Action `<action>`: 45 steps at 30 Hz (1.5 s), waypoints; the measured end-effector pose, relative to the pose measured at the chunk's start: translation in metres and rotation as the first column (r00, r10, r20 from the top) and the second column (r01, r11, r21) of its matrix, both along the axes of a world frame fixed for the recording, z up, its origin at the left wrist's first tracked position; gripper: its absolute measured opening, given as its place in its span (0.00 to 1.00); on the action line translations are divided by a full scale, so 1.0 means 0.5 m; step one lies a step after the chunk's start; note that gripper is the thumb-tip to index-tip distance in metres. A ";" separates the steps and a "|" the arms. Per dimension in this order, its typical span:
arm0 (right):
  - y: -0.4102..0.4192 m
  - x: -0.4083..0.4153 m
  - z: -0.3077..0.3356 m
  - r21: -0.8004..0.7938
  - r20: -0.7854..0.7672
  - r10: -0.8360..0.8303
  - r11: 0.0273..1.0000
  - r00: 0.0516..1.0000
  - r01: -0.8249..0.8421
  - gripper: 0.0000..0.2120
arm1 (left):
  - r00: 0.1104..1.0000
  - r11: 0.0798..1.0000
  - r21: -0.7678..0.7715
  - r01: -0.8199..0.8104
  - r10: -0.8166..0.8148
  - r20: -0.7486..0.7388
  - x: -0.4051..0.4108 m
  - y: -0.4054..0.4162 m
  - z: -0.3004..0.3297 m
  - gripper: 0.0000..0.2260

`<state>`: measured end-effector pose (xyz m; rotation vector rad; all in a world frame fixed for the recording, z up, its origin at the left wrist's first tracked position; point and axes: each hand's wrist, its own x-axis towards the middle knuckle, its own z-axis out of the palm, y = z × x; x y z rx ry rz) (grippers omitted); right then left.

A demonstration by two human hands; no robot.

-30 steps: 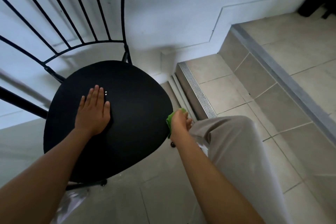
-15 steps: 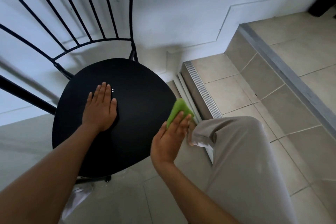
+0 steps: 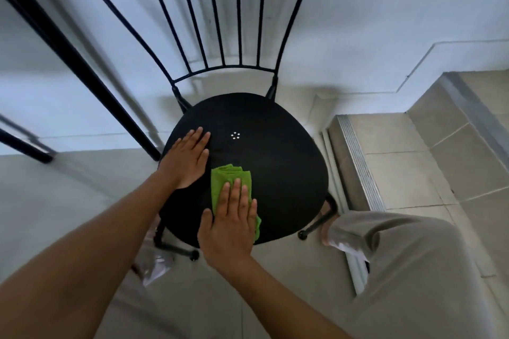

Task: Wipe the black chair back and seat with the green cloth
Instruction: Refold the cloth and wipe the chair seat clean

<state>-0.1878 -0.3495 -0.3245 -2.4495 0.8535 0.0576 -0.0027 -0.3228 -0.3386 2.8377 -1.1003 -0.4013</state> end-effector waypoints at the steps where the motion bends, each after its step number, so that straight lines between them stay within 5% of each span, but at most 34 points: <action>1: -0.004 0.010 0.006 0.050 0.039 0.026 0.998 0.999 -0.028 0.30 | 0.999 0.999 -0.014 -0.044 0.044 -0.011 -0.005 0.014 0.003 0.24; 3: -0.045 0.008 0.021 0.202 0.065 0.025 0.979 0.998 -0.038 0.29 | 0.996 0.993 -0.079 -0.092 0.091 -0.023 -0.029 0.035 0.011 0.25; 6: -0.171 -0.013 0.013 -0.024 0.136 0.005 1.000 0.991 -0.002 0.32 | 1.000 0.981 -0.194 -0.006 0.008 0.007 -0.106 0.059 0.023 0.34; 10: -0.303 -0.017 -0.036 -0.272 -0.057 0.135 0.951 0.989 -0.145 0.37 | 0.985 0.971 -0.167 0.168 -0.161 0.059 -0.217 0.042 0.013 0.38; 16: -0.306 -0.015 -0.059 -0.311 -0.131 0.189 0.924 0.973 -0.221 0.29 | 0.982 0.987 -0.096 -0.132 0.143 0.126 -0.258 -0.041 0.015 0.36; 23: -0.310 -0.016 -0.055 -0.295 -0.182 0.225 0.916 0.957 -0.272 0.28 | 0.972 0.964 -0.152 -0.220 0.230 0.054 -0.297 -0.050 -0.015 0.34; 30: -0.302 -0.072 -0.037 -0.283 -0.226 0.533 0.765 0.815 -0.579 0.37 | 0.908 0.911 -0.099 -0.401 0.409 0.086 -0.207 0.072 -0.024 0.31; 39: -0.234 -0.176 -0.061 -0.429 -0.184 0.662 0.611 0.727 -0.665 0.26 | 0.988 0.972 -0.224 -0.072 0.101 0.121 -0.305 0.116 -0.031 0.26; 45: -0.231 -0.188 -0.066 -0.443 -0.178 0.652 0.616 0.737 -0.652 0.26 | 0.877 0.850 -0.240 -0.468 0.480 -0.012 -0.234 0.120 -0.024 0.29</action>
